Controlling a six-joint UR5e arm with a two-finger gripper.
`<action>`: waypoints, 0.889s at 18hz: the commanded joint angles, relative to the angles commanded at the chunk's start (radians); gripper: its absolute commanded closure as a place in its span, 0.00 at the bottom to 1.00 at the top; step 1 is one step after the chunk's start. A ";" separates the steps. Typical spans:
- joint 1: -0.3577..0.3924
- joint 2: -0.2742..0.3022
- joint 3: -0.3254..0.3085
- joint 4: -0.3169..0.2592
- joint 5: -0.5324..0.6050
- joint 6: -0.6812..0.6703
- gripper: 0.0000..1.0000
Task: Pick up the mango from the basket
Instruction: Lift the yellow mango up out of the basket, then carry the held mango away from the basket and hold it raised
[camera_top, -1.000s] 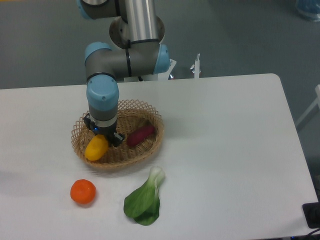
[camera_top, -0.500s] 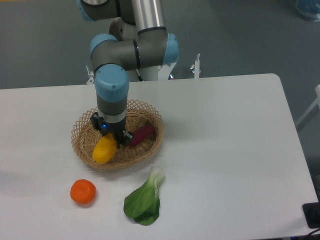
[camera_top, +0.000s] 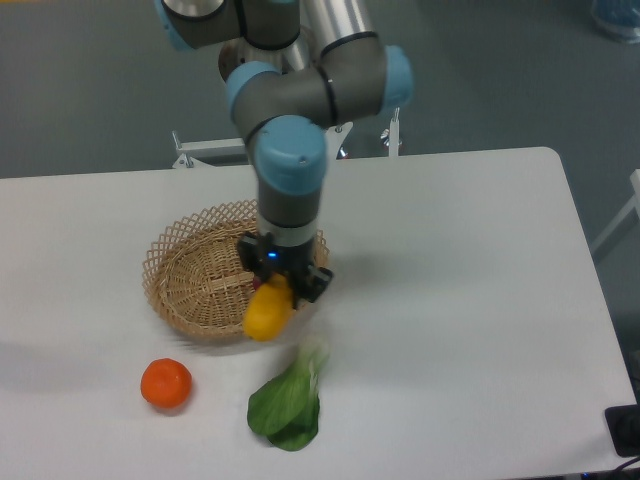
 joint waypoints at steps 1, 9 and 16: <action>0.014 -0.005 0.012 0.002 0.002 0.015 0.64; 0.144 -0.040 0.092 0.000 0.035 0.114 0.64; 0.229 -0.075 0.117 0.008 0.035 0.199 0.65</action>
